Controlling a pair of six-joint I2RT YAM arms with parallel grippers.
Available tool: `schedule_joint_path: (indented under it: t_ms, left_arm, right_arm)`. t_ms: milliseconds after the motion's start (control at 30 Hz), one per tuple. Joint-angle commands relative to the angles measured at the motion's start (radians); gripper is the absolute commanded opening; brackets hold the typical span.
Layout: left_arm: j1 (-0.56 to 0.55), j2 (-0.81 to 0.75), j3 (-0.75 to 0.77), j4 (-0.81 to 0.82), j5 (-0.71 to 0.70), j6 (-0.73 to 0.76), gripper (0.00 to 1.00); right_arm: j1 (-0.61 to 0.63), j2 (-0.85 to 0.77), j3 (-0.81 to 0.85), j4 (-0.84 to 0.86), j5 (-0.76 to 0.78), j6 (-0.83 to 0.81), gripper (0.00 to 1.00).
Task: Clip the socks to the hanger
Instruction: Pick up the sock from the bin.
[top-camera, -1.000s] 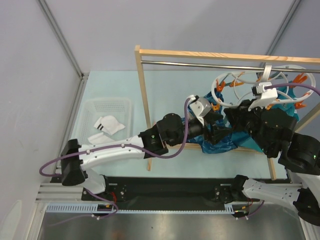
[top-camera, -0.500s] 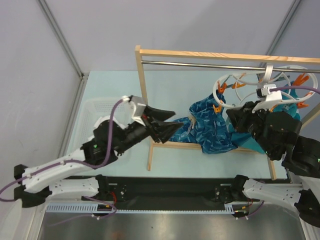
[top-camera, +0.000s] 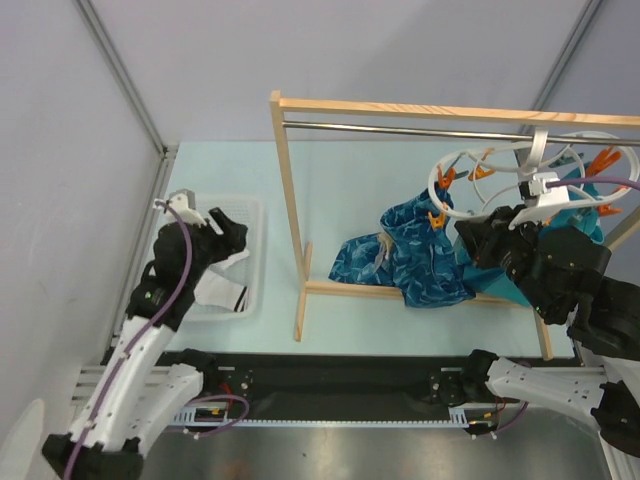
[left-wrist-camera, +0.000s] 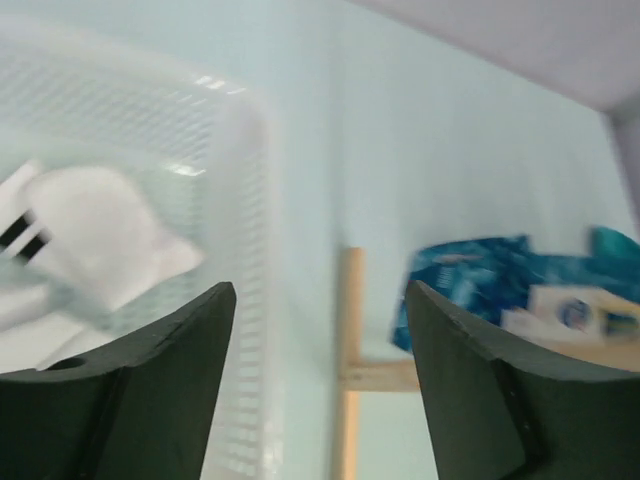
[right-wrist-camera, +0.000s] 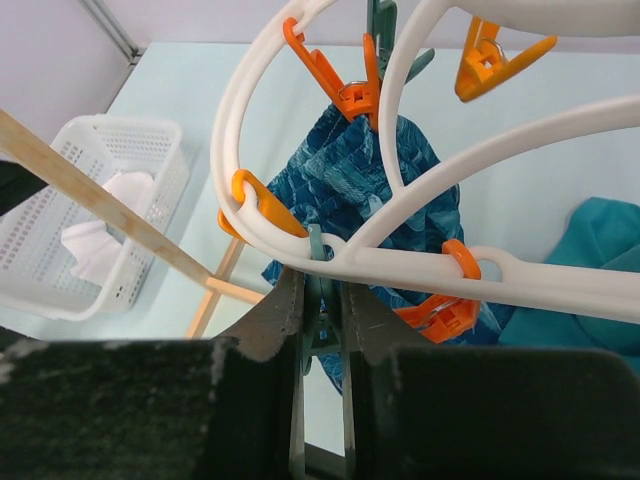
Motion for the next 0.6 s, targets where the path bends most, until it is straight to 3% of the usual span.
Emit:
schedule_joint_path:
  t_ms: [0,167,367,567]
  left_arm:
    - [0.232,0.169,0.026,-0.131,0.121,-0.07,0.77]
    - [0.308,0.367,0.118,-0.251,-0.13,-0.188,0.81]
    - [0.373,0.434,0.078,-0.121,-0.24,-0.255,0.77]
    - [0.547,0.527,0.054,-0.144,-0.236,-0.366,0.67]
  right_arm:
    - [0.001,-0.008,-0.001,0.016,0.005,0.001,0.0]
    - [0.001,-0.008,-0.005,0.015,-0.013,0.012,0.0]
    - [0.001,-0.024,-0.022,0.019,-0.023,0.018,0.0]
    - [0.001,-0.045,-0.042,0.025,-0.033,0.024,0.0]
